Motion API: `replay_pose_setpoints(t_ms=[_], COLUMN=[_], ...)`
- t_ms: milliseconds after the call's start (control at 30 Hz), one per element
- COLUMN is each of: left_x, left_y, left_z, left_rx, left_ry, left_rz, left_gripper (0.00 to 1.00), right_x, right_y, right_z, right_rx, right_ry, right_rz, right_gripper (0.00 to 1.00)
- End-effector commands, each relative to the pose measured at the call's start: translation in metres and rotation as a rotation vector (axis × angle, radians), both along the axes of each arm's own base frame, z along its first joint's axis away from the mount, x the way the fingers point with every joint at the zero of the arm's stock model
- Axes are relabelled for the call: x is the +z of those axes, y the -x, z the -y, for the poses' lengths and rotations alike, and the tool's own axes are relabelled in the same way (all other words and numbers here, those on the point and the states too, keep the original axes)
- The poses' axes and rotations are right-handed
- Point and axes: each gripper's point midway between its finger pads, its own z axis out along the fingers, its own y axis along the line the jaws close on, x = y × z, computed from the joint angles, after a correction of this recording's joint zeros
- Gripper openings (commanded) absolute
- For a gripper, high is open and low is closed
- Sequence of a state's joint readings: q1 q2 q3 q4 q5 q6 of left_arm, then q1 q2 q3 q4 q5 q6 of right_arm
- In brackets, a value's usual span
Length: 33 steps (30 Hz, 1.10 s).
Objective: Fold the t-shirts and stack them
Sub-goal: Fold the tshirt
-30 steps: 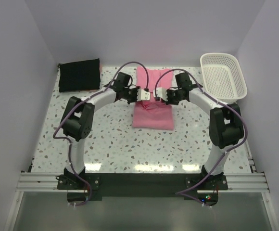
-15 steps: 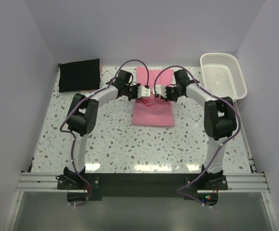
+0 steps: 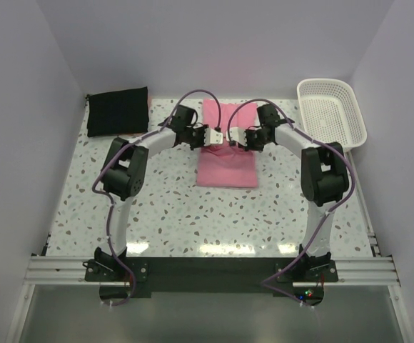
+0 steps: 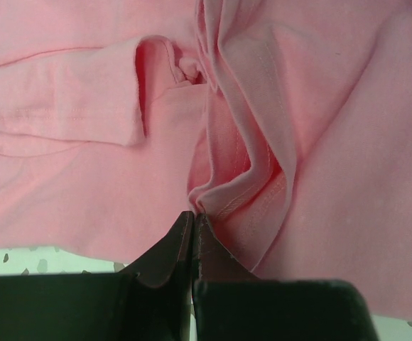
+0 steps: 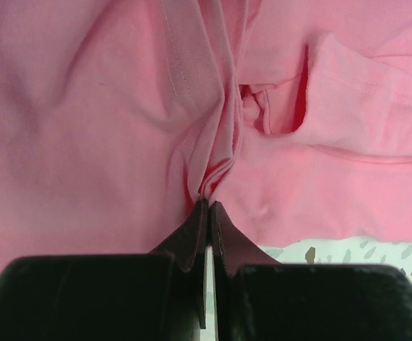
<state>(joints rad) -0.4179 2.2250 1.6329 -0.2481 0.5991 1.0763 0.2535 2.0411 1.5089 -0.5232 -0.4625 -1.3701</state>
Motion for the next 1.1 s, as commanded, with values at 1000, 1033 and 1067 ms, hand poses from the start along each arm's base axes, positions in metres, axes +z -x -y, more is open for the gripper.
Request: replay_pose_setpoints(t_ms=[1000,1033,1067], left_x=[0.079,0.084,0.083], left_y=[0.145,0.152,0.159], left_z=[0.013,0.022,0.028], left_rx=[0.217,0.181,0.178], left_ry=[0.334,0.37,0.38], left_rz=[-0.881,-0.935,-0.978], left_gripper=[0.46,0.47,0.47], right_x=[0.079,0.071,0.069], right_y=[0.147,0.159,0.163], right_z=[-0.038,-0.04,-0.043], right_rx=[-0.392,-0.441,-0.457], right_ry=[-0.259,-0.252,-0.263], right_rz=[-0.805,-0.914,-0.957], right_gripper=[0.32,0.34,0.37])
